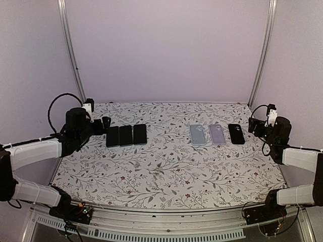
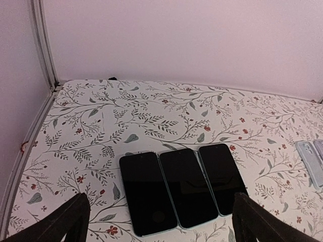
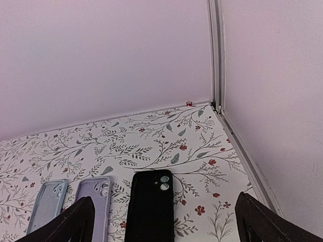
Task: Take the phone out of the phone case
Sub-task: Reset both arms
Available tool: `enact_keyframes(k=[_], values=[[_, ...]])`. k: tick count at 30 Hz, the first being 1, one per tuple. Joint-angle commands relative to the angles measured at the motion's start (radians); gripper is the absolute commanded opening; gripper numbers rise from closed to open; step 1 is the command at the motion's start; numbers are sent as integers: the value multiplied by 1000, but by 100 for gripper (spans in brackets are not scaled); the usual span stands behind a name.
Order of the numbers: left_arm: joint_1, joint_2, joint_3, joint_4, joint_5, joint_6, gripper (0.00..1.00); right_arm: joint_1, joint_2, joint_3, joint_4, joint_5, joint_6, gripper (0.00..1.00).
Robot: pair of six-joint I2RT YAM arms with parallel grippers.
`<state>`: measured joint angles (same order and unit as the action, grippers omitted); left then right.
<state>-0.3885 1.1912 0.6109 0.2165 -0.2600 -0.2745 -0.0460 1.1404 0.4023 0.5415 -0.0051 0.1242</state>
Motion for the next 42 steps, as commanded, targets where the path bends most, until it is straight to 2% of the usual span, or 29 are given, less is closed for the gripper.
enact_keyframes(k=[1,7,12,15,20,24,34,42], values=[[-9,7,-29,88,-154,11,99,3,67,-61,258,94,-45,99],[-8,41,-70,172,-257,28,99,4,219,-142,544,96,-67,99],[6,97,-102,264,-375,95,99,4,299,-190,735,49,-94,99],[33,107,-106,292,-386,130,99,5,393,-234,908,-10,-108,99],[76,108,-160,434,-401,254,99,5,401,-179,787,-14,-113,99],[133,138,-236,607,-345,333,99,5,400,-162,762,-9,-113,99],[207,257,-303,876,-306,332,99,5,405,-143,730,-33,-113,99],[240,307,-348,1035,-185,353,99,5,406,-144,730,-33,-113,99]])
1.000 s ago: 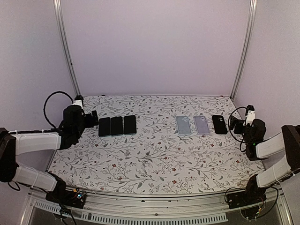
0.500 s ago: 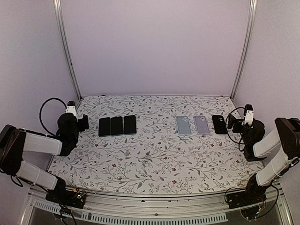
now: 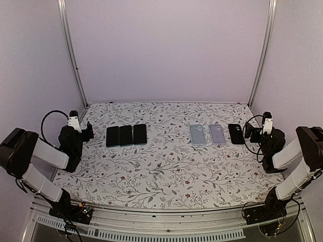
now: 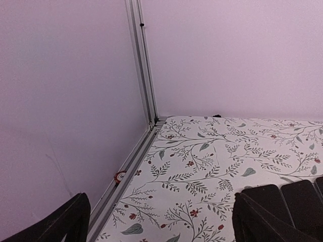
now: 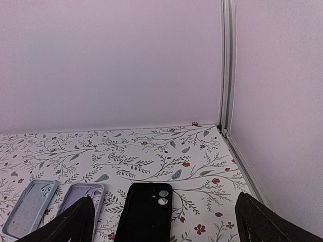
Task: Take the phone out of the phone case
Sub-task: Reset both arms
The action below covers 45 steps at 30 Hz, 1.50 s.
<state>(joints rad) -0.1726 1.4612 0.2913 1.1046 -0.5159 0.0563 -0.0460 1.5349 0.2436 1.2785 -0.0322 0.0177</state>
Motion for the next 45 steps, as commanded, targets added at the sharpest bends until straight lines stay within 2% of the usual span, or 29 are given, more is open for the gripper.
enact_keyframes(k=[1,6,9,11,15,17,45], values=[[28,49,-34,165,90,24,100,5,10,14,-7,-6,-7,99],[92,59,-49,175,196,-36,99,5,11,15,-8,-6,-7,99],[110,121,-96,337,251,-20,99,5,11,15,-8,-6,-7,99],[114,92,-72,234,272,-40,99,5,11,15,-8,-6,-7,99],[120,98,-50,199,265,-43,99,5,11,16,-8,-7,-6,99],[120,110,-55,235,261,-35,99,5,11,16,-8,-8,-7,99],[120,107,-57,230,261,-36,99,5,13,17,-8,-8,-6,99]])
